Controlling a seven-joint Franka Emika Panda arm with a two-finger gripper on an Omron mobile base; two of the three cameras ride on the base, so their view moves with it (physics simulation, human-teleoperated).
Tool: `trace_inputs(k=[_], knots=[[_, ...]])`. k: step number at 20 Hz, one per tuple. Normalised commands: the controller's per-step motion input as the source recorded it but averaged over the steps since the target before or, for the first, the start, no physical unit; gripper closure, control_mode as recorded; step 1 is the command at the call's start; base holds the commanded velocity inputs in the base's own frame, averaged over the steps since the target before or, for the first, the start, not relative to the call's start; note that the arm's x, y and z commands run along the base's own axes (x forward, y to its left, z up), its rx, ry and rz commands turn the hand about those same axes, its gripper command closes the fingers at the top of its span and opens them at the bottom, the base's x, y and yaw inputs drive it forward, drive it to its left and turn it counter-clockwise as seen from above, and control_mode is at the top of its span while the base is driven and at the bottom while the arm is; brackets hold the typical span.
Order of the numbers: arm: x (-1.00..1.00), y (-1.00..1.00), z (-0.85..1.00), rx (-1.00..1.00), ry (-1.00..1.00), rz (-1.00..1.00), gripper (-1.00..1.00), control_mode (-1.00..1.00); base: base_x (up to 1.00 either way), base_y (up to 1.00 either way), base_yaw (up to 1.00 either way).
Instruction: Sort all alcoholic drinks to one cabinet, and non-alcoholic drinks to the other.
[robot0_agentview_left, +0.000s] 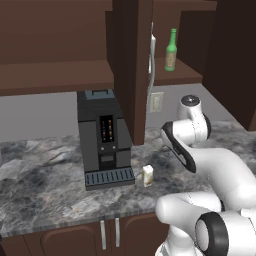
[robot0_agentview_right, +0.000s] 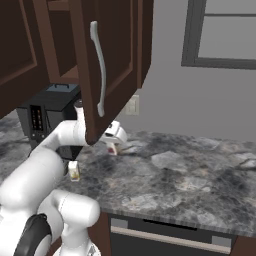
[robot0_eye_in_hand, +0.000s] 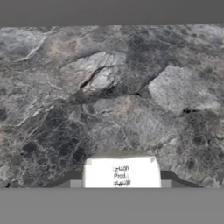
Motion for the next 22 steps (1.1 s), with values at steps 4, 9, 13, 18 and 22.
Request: trace_inputs(k=[4,9,13,18,22], knots=[[-0.26,0.18,0.26,0.04,-0.04,0.05,1.0,-1.0,0.0,0.0,0.0],[-0.29,0.09,0.29,0.03,-0.03,0.01,1.0,-1.0,0.0,0.0,0.0],[-0.29,0.04,0.3,0.01,-0.02,0.0,1.0,-1.0,0.0,0.0,0.0],[-0.28,0.06,0.32,0.0,-0.03,0.0,1.0,-1.0,0.0,0.0,0.0],[-0.27,0.08,0.32,0.0,-0.03,0.02,1.0,-1.0,0.0,0.0,0.0]])
